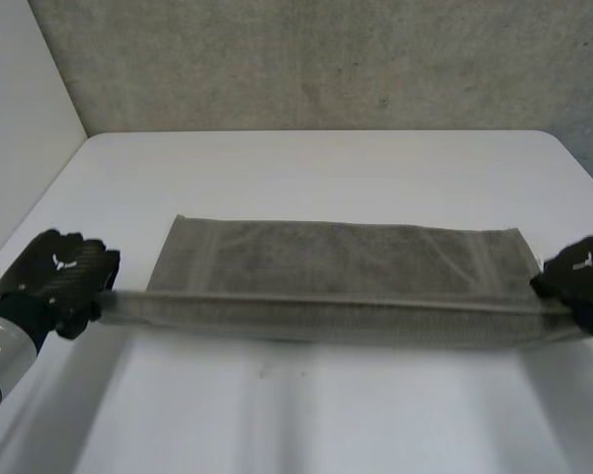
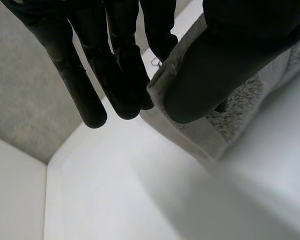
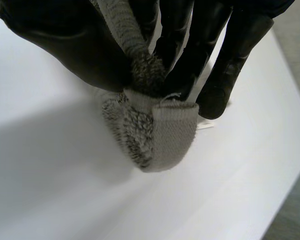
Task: Fold the towel.
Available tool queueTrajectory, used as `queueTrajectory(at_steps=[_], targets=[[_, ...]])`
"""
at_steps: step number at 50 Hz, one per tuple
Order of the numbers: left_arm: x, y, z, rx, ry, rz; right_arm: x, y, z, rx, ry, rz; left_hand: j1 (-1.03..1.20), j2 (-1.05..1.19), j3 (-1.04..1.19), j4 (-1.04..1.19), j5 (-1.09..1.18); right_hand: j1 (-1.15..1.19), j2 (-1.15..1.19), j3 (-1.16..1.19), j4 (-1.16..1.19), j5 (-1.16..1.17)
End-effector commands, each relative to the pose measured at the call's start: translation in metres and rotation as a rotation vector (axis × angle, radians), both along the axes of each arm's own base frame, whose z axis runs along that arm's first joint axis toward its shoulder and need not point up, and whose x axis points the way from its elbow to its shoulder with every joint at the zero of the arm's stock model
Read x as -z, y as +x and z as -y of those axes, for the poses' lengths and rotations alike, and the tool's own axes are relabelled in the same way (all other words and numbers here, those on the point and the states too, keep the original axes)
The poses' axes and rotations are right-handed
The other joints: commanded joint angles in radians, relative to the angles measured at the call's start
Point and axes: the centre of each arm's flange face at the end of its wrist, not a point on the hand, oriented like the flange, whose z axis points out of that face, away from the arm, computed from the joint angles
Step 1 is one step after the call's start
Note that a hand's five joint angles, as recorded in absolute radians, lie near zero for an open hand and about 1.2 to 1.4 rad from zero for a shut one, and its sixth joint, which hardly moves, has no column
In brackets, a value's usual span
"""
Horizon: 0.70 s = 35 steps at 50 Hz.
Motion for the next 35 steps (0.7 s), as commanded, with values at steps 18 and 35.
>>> queueTrajectory(at_steps=[18, 35], targets=[[0.061, -0.078, 0.186, 0.014, -0.13, -0.094, 0.056, 0.06, 0.139, 0.072, -0.272, 0.051, 0.205, 0.179, 0.18, 0.179, 0.193, 0.056, 0.064, 0.05, 0.059, 0.038], [0.069, -0.095, 0.188, 0.042, -0.131, -0.12, 0.056, 0.056, 0.167, 0.255, -0.396, 0.177, -1.017, -1.043, -1.042, -1.042, -1.029, -1.166, -1.157, -1.171, -1.162, -1.184]])
